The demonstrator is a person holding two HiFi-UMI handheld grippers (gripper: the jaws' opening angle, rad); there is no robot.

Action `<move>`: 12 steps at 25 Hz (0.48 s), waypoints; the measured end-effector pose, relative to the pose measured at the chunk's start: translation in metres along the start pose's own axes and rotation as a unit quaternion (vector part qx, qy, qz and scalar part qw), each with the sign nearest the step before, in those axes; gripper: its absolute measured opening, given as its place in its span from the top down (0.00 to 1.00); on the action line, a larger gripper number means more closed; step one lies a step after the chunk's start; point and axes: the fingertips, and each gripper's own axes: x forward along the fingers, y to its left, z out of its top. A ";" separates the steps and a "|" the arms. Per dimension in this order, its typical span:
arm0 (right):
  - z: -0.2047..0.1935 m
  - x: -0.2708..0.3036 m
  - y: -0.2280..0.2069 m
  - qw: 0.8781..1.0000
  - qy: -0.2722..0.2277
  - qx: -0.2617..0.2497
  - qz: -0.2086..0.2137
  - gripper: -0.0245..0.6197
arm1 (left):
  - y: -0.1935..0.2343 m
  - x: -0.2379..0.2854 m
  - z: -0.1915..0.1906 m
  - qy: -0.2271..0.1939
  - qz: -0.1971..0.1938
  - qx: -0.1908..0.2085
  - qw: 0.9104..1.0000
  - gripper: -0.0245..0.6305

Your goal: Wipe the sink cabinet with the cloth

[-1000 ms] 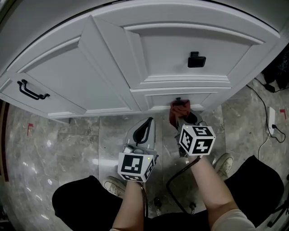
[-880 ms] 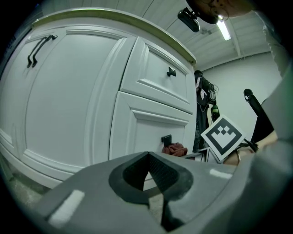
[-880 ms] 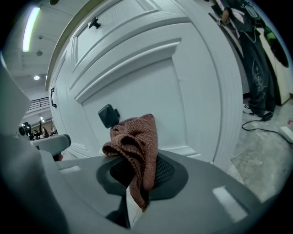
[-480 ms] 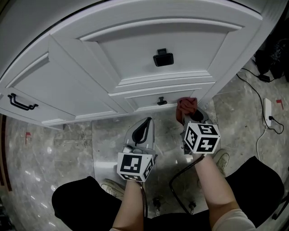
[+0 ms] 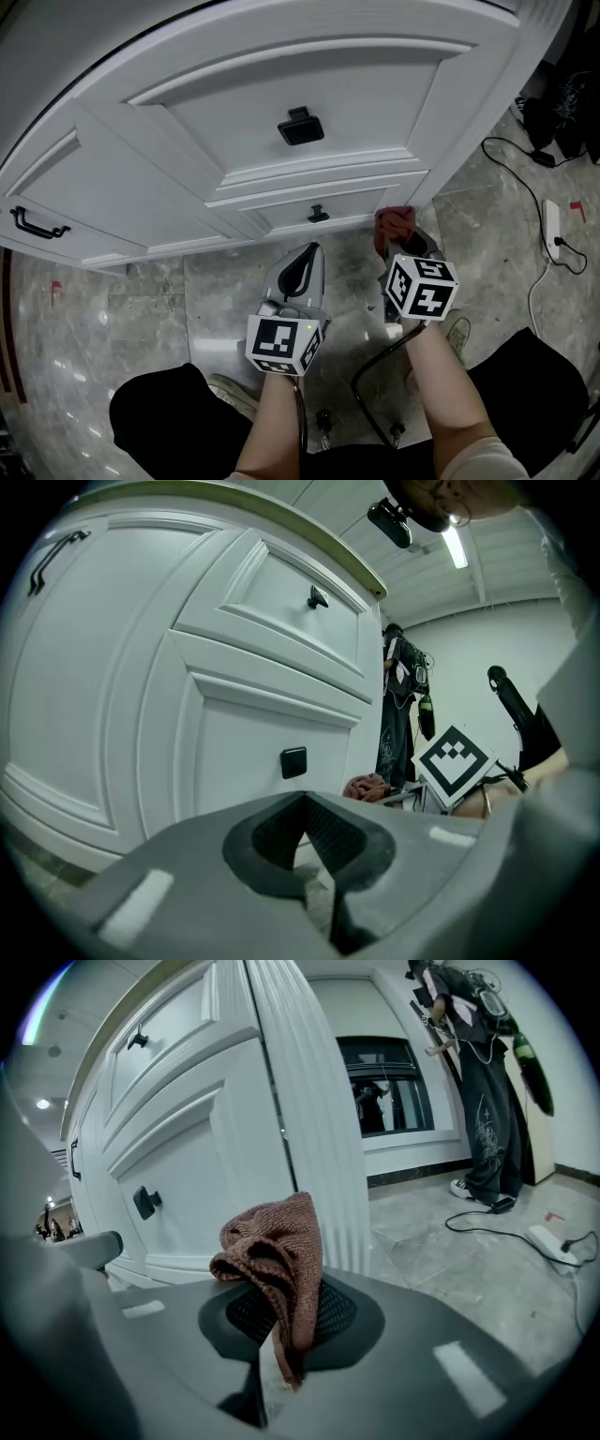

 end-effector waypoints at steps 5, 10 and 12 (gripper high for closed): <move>0.015 -0.023 -0.014 0.999 -0.025 0.013 -0.033 0.84 | -0.002 -0.006 0.014 -0.012 0.006 -0.010 1.000 0.96; 0.055 -0.064 0.016 0.996 -0.086 -0.009 -0.022 0.84 | -0.012 -0.025 0.055 -0.049 0.007 -0.002 0.999 0.96; 0.070 -0.084 0.037 0.993 -0.111 -0.029 -0.002 0.84 | -0.015 -0.037 0.074 -0.065 0.011 0.002 0.998 0.96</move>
